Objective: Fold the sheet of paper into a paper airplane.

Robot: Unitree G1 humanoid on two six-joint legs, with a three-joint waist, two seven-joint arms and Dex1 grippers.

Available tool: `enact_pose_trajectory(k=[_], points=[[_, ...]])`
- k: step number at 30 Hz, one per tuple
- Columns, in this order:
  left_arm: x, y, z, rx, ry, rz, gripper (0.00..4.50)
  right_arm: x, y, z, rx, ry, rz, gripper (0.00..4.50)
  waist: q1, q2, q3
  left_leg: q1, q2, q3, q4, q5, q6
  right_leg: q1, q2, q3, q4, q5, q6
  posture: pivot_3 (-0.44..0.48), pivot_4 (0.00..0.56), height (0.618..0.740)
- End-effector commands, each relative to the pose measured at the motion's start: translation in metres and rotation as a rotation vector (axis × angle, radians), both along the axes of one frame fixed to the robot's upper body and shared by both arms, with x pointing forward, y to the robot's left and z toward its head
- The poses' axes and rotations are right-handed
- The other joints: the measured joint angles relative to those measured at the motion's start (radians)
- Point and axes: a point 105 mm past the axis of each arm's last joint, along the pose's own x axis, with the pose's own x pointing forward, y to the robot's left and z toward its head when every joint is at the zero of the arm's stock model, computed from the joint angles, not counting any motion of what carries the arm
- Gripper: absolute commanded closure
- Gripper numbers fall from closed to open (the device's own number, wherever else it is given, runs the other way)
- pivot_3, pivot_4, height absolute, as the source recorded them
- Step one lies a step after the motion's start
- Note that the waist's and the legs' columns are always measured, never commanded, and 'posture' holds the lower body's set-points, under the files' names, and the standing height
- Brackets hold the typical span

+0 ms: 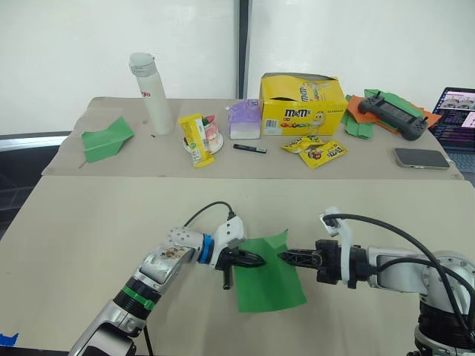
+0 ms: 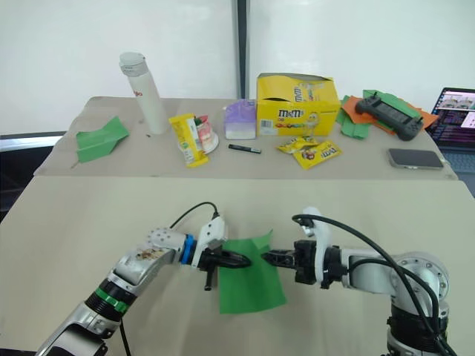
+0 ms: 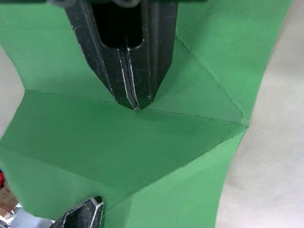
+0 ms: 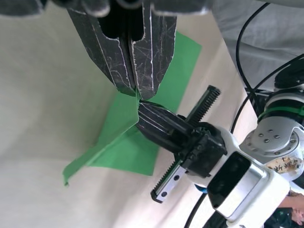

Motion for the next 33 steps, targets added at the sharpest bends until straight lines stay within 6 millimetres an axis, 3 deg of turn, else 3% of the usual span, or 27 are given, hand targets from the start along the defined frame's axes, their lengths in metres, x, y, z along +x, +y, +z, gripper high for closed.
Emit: enact_pose_trajectory(k=[1,17,22,25,33], points=[[-0.001,0.003,-0.01,0.033,0.032,0.015,4.5,-0.007,0.014,0.001,0.041,-0.006,0.034,4.48,0.0,0.0,0.0,0.0,0.0,0.0,0.0,0.0,0.0,0.0,0.0,0.0,0.0,0.0,0.0,0.0,0.15,0.74],[-0.005,0.022,-0.006,0.068,0.008,0.027,4.5,0.002,0.027,-0.001,0.104,0.033,0.012,4.48,-0.014,0.0,0.0,0.0,0.001,0.0,-0.001,0.0,0.001,-0.001,0.001,0.0,0.0,0.0,0.0,0.0,0.15,0.74],[-0.006,0.02,-0.005,0.067,0.014,0.025,4.5,0.0,0.025,0.005,0.122,0.025,0.032,2.91,-0.014,0.0,0.0,-0.001,0.001,0.0,-0.001,0.0,0.001,-0.002,0.001,0.0,0.0,0.0,0.0,0.0,0.15,0.74],[-0.007,0.019,-0.005,0.067,0.017,0.021,4.5,0.005,0.012,0.011,0.104,-0.004,0.008,1.94,-0.014,0.0,0.0,-0.003,0.0,0.0,-0.001,0.0,0.001,-0.004,0.0,0.0,0.0,0.0,0.0,0.0,0.15,0.74],[-0.007,0.017,-0.004,0.068,0.021,0.004,4.5,0.019,-0.032,0.04,0.065,-0.17,-0.033,1.94,-0.013,0.0,0.0,-0.007,0.0,0.002,-0.001,0.0,0.001,-0.008,0.001,0.001,0.0,0.003,-0.006,0.0,0.15,0.74]])
